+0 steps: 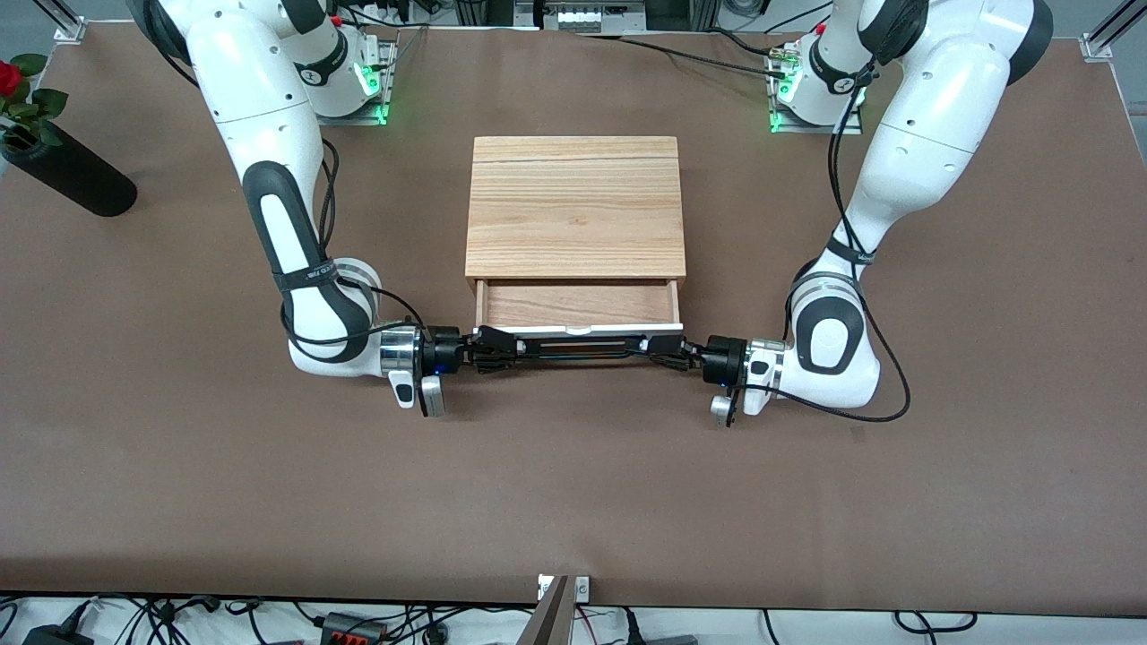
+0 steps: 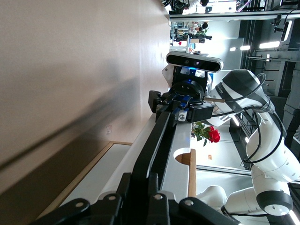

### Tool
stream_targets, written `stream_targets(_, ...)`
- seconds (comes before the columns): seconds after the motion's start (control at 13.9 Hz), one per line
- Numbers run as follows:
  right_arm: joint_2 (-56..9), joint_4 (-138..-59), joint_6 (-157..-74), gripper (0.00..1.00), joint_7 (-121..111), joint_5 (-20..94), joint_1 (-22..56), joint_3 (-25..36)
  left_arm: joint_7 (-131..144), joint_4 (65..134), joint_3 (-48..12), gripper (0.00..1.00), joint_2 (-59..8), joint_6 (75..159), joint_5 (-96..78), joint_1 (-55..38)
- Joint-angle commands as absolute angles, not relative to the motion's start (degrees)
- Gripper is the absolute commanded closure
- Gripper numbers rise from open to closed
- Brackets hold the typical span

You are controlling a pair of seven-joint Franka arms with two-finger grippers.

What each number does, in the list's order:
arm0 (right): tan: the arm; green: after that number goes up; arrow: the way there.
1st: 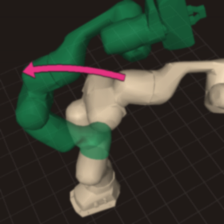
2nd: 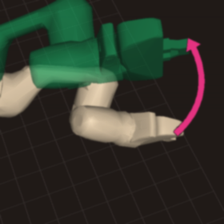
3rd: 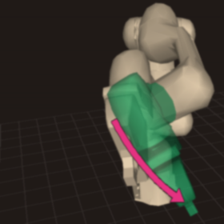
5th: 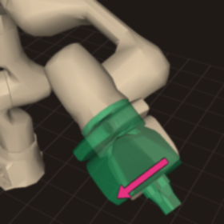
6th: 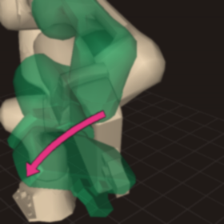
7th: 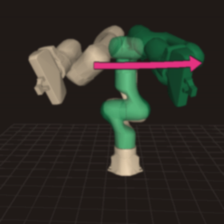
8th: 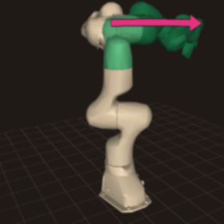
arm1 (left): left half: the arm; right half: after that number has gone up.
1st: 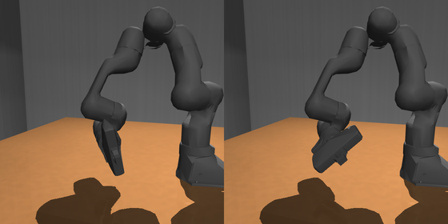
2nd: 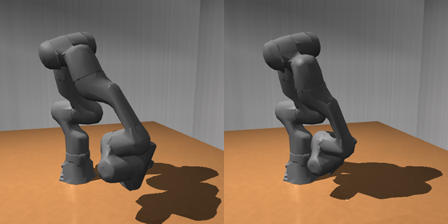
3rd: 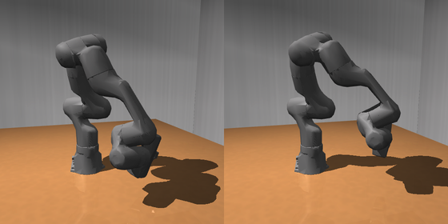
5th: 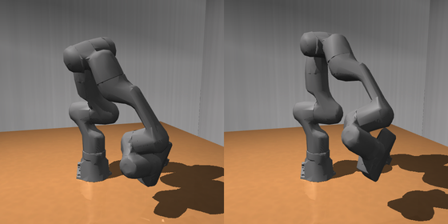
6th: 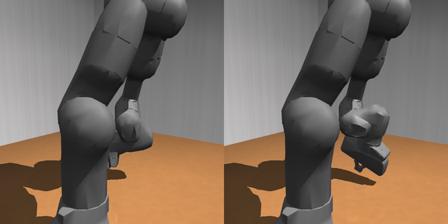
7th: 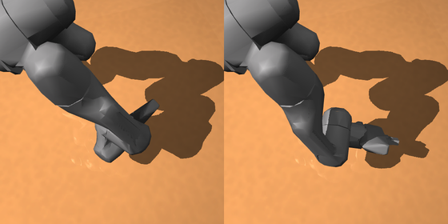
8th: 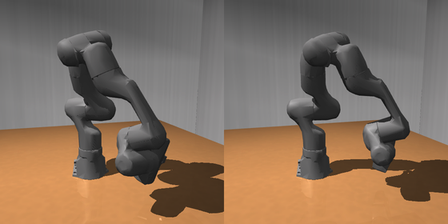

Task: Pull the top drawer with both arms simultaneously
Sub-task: 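Open both grippers and release the handle, backing away from the drawer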

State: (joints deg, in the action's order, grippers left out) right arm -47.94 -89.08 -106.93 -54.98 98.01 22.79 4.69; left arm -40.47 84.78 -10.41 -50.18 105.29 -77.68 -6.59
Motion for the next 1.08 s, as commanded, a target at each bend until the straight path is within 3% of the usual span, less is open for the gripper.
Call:
stream_targets(0.0,-49.7,-85.8,-107.3,0.69,-55.9,97.7,22.1,4.6,-39.5,82.2,-8.8,0.85,-51.9,106.8,-78.2,-6.1)
stream_targets(0.07,-49.7,-85.9,-107.3,0.29,-55.9,97.0,22.0,4.6,-39.5,82.0,-8.8,0.85,-52.0,106.8,-78.1,-6.1)
stream_targets(0.22,-49.5,-86.0,-107.3,0.00,-55.9,96.7,21.8,4.6,-39.6,82.0,-8.8,0.83,-52.5,106.8,-78.1,-6.1)
stream_targets(0.36,-49.3,-86.0,-107.3,0.00,-55.8,96.6,21.8,4.6,-40.3,81.9,-8.8,0.46,-52.4,107.4,-78.0,-6.1)
stream_targets(0.43,-49.3,-86.0,-107.3,0.00,-55.8,96.7,21.8,4.6,-40.7,81.9,-8.7,0.00,-52.3,108.1,-78.0,-6.0)
stream_targets(0.79,-48.6,-85.8,-107.1,0.00,-55.3,96.0,22.3,6.3,-41.0,80.5,-7.7,0.00,-51.7,108.5,-78.0,-6.0)
stream_targets(1.01,-47.3,-82.8,-107.1,0.00,-47.6,87.3,22.0,7.2,-41.0,80.4,-5.3,0.00,-50.6,108.3,-77.6,-6.0)
